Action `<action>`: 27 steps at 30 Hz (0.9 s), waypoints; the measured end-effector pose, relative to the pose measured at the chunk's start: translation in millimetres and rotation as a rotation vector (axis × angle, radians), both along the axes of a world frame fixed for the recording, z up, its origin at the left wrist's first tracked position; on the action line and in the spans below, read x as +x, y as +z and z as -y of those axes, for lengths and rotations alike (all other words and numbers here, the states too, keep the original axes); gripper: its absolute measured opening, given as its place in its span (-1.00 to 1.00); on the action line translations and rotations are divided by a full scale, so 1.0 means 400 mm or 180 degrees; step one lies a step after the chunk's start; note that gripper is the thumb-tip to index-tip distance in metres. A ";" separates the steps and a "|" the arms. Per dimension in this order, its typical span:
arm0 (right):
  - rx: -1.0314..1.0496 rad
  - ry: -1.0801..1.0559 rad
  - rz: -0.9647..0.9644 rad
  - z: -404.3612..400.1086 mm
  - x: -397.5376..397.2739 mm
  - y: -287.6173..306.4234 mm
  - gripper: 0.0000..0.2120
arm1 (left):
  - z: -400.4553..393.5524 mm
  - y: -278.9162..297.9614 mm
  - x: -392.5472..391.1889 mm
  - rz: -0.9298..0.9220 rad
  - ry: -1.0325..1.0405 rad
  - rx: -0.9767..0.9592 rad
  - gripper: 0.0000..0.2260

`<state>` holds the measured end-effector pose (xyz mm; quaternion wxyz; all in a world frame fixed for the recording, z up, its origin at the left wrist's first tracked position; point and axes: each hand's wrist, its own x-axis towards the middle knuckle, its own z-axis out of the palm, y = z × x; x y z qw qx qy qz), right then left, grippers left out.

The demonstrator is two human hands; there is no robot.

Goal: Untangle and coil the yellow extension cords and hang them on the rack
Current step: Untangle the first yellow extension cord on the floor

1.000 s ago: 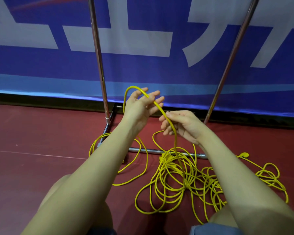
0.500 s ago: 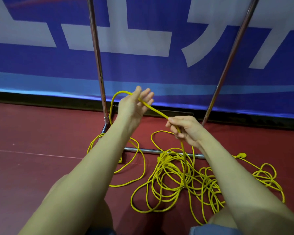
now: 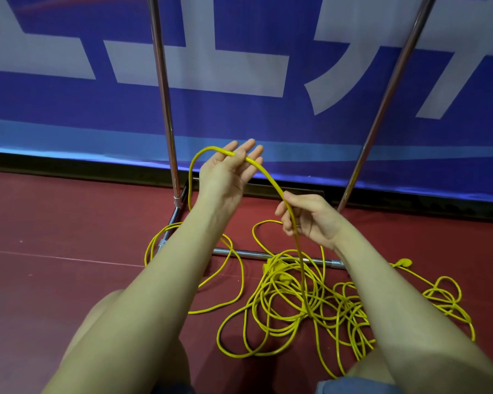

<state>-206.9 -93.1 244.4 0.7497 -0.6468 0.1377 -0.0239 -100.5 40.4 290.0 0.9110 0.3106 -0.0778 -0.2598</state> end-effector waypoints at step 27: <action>-0.0371 0.0141 -0.0439 -0.012 -0.002 -0.045 -0.77 | -0.001 -0.020 0.071 -0.0348 0.0160 0.0025 -0.61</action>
